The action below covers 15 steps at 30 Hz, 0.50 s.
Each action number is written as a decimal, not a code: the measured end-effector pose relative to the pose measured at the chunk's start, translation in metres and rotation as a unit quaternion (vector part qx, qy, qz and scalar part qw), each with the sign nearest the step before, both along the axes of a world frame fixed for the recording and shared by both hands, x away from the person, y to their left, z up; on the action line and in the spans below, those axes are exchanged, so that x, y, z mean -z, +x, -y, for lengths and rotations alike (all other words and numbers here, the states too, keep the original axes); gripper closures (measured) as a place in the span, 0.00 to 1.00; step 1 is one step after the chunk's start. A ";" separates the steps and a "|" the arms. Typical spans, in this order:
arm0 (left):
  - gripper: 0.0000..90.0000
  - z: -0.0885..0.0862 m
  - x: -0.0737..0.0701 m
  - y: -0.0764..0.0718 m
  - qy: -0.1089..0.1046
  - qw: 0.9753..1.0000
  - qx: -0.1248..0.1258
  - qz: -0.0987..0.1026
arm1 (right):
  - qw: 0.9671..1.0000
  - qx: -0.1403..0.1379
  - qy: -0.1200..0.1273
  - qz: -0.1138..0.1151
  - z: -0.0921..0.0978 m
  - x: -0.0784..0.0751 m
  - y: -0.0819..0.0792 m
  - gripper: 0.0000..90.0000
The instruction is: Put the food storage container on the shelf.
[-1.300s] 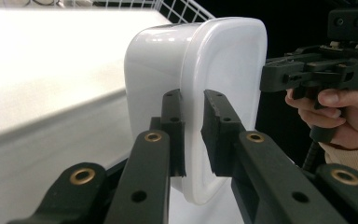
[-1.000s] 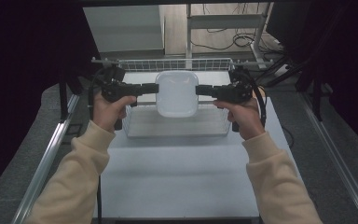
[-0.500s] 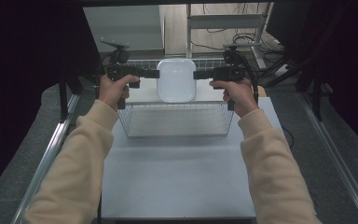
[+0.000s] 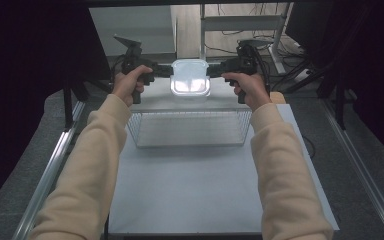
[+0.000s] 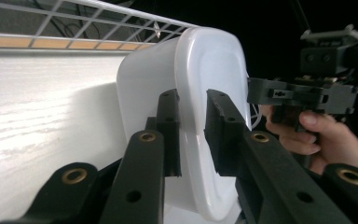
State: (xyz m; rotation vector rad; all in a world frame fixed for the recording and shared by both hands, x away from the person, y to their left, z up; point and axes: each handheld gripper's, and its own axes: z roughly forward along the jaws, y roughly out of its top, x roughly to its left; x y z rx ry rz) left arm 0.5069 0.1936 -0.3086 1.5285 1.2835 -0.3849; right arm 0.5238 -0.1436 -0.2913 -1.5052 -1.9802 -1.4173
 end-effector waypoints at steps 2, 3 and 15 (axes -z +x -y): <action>0.84 -0.002 0.005 0.005 -0.007 1.000 0.000 -0.011 | 1.000 0.009 0.014 -0.011 0.001 0.005 0.006 0.85; 0.83 -0.002 0.008 0.007 -0.013 1.000 -0.001 -0.017 | 1.000 0.011 0.017 -0.015 0.001 0.007 0.008 0.85; 0.71 0.002 0.013 0.009 -0.016 1.000 -0.008 -0.007 | 0.999 0.031 0.027 -0.019 0.000 0.011 0.009 0.71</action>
